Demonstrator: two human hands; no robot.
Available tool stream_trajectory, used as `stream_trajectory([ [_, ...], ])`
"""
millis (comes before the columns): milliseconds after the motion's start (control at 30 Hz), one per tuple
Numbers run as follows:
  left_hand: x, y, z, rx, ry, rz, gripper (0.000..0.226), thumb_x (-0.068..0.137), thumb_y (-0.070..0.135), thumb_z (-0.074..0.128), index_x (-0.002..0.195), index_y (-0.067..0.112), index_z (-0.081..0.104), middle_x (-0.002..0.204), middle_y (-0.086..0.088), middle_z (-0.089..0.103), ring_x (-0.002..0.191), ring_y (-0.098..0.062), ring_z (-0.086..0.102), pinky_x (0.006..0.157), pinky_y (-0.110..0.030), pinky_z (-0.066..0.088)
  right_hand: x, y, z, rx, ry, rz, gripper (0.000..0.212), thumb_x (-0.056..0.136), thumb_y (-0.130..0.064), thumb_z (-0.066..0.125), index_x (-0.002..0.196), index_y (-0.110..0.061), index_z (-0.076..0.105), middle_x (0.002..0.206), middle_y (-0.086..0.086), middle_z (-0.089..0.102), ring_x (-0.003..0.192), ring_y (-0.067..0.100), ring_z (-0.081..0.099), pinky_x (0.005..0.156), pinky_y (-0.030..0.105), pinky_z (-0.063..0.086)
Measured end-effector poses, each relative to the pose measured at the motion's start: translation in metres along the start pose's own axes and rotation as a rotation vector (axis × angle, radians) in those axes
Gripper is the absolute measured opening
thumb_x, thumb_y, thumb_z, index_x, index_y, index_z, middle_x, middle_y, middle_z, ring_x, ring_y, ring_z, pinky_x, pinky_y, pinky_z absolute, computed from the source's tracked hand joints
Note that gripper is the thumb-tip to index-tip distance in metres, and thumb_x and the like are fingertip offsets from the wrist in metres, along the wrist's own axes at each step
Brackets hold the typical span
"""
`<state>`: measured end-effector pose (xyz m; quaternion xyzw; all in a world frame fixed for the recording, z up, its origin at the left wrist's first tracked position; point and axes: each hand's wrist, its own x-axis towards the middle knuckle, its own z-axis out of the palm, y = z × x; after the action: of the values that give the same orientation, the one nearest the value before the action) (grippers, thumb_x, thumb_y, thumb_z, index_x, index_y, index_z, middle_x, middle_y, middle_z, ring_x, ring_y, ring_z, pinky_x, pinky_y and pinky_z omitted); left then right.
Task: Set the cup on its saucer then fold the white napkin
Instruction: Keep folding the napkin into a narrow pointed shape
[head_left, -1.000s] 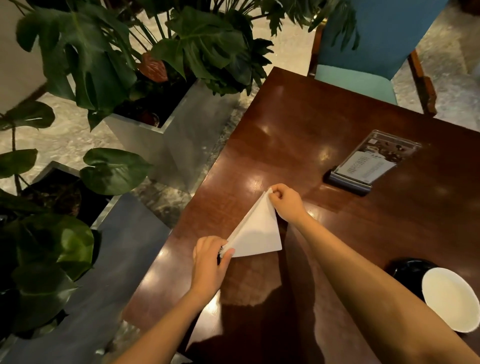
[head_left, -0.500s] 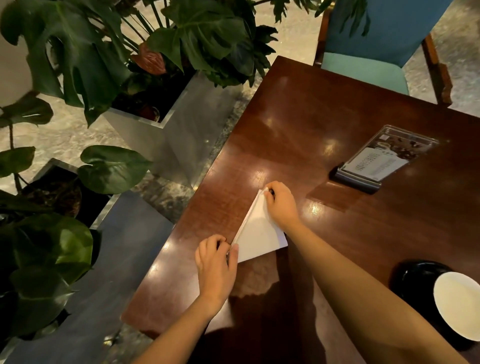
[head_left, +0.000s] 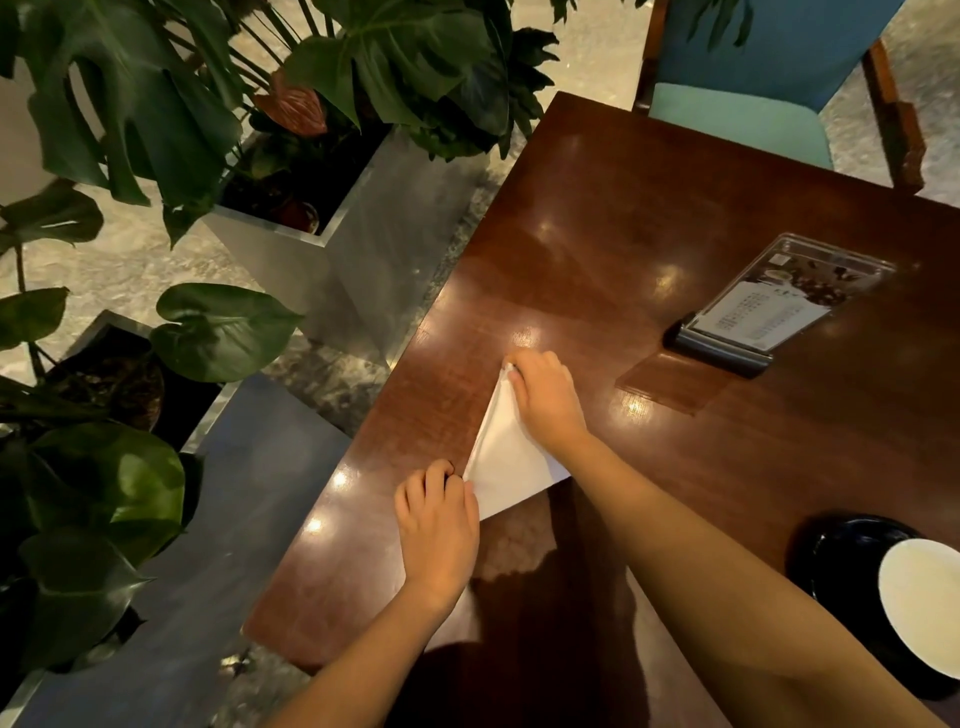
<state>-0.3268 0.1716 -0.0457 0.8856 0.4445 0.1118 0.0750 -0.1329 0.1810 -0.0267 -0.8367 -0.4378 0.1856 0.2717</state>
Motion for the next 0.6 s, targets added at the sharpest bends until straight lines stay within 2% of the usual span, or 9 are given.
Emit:
stream_trajectory([
  [100, 0.0, 0.0, 0.0, 0.002, 0.0, 0.0, 0.03, 0.09, 0.021, 0.036, 0.079, 0.012, 0.063, 0.095, -0.002, 0.06, 0.085, -0.022, 0.046, 0.082, -0.034, 0.032, 0.003, 0.0, -0.001, 0.027, -0.053, -0.006, 0.022, 0.099, -0.018, 0.032, 0.106, -0.02, 0.053, 0.111, -0.001, 0.057, 0.104, 0.022, 0.043, 0.088, 0.034, 0.032],
  [267, -0.001, 0.001, -0.002, -0.014, -0.036, -0.05, 0.031, 0.091, 0.022, 0.035, 0.079, 0.011, 0.062, 0.096, -0.001, 0.057, 0.087, -0.02, 0.047, 0.085, -0.033, 0.03, 0.004, -0.003, -0.003, -0.018, -0.023, -0.012, 0.022, 0.099, -0.012, 0.033, 0.104, -0.015, 0.055, 0.109, 0.0, 0.057, 0.102, 0.022, 0.043, 0.093, 0.036, 0.032],
  [467, -0.004, 0.006, -0.002, -0.001, -0.064, -0.122, 0.032, 0.091, 0.022, 0.033, 0.078, 0.011, 0.061, 0.1, -0.004, 0.058, 0.092, -0.023, 0.05, 0.088, -0.035, 0.029, -0.003, 0.017, -0.003, -0.21, 0.109, 0.039, 0.018, 0.093, -0.008, 0.04, 0.094, -0.013, 0.058, 0.095, 0.003, 0.057, 0.093, 0.025, 0.045, 0.08, 0.034, 0.028],
  [600, -0.003, 0.005, -0.004, 0.035, -0.063, -0.093, 0.023, 0.09, 0.022, 0.039, 0.083, 0.011, 0.058, 0.103, -0.007, 0.058, 0.091, -0.026, 0.052, 0.086, -0.037, 0.031, -0.005, 0.022, -0.004, -0.422, 0.126, -0.026, 0.011, 0.085, -0.003, 0.054, 0.081, -0.013, 0.056, 0.081, 0.005, 0.056, 0.077, 0.027, 0.049, 0.065, 0.029, 0.014],
])
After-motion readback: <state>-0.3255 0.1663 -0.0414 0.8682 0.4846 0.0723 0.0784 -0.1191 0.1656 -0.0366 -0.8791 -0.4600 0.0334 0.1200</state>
